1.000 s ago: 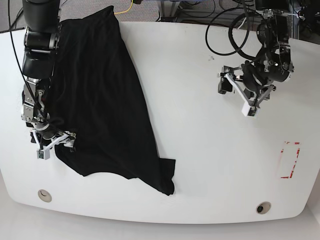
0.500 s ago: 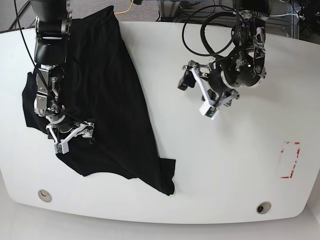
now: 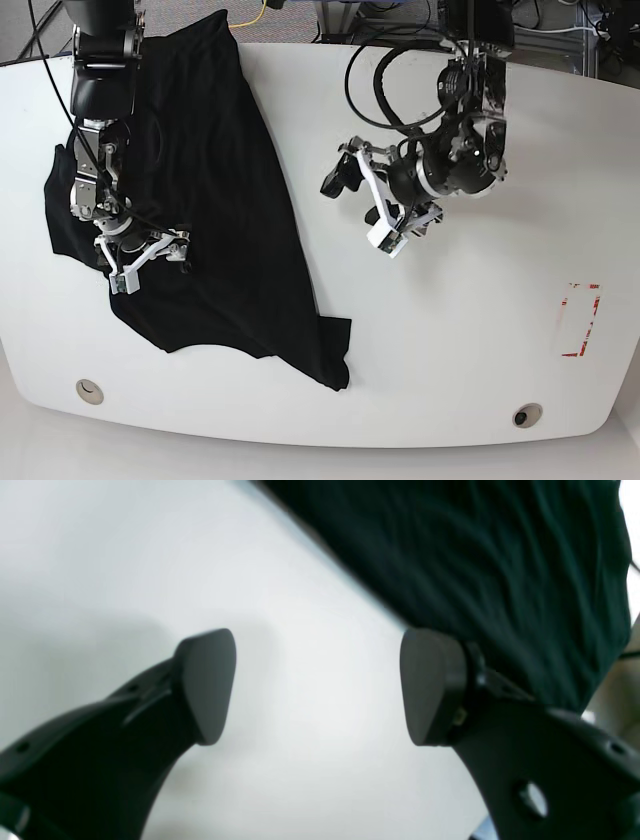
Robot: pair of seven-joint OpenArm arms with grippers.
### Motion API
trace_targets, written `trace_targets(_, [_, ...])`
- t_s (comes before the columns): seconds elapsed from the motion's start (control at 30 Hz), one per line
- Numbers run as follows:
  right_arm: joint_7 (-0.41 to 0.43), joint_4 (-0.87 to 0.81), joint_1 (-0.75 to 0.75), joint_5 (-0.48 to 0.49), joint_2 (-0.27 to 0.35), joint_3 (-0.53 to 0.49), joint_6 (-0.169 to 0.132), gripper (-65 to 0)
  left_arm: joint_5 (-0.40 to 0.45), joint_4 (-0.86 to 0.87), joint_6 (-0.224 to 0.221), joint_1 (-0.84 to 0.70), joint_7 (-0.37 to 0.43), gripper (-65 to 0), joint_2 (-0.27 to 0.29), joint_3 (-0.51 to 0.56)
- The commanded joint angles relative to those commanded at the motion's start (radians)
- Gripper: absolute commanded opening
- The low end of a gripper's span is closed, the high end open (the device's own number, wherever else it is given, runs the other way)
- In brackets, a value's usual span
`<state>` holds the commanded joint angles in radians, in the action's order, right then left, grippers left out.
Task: Layout the t-shirt on the table in an organized manner, then fold the t-shirt properly
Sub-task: 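Move the left gripper over the shirt and grasp its loose edge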
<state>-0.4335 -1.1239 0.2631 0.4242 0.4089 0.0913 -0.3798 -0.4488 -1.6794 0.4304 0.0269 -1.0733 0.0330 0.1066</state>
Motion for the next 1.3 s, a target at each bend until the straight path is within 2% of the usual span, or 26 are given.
trace_targets(0.33, [0.000,0.000,-0.002,0.000,0.000,0.000,0.000,0.0,-0.002,0.199,0.003,0.074,0.087,-16.7,0.061,0.005])
trace_targets(0.57, [0.000,0.000,-0.002,0.000,-0.002,0.000,0.000,0.0,-0.003,0.354,0.005,0.141,0.097,-16.7,0.124,0.005])
trace_targets(0.7, [0.000,0.000,-0.002,0.000,-0.002,0.002,0.000,0.0,-0.003,0.425,0.005,0.164,0.097,-16.7,0.124,0.005])
trace_targets(0.9, [0.000,0.000,-0.003,0.000,-0.015,0.064,0.000,0.0,-0.005,0.537,0.003,0.196,0.103,-16.7,0.124,0.005])
trace_targets(1.07, [-0.002,0.002,-0.003,0.000,-0.021,0.104,0.000,0.0,-0.083,0.617,0.002,0.221,0.132,-16.9,0.124,0.012])
trace_targets(1.3, [-0.002,0.000,-0.020,0.000,-0.021,0.107,0.000,0.0,-0.210,0.735,0.000,0.269,0.160,-17.1,0.124,0.106])
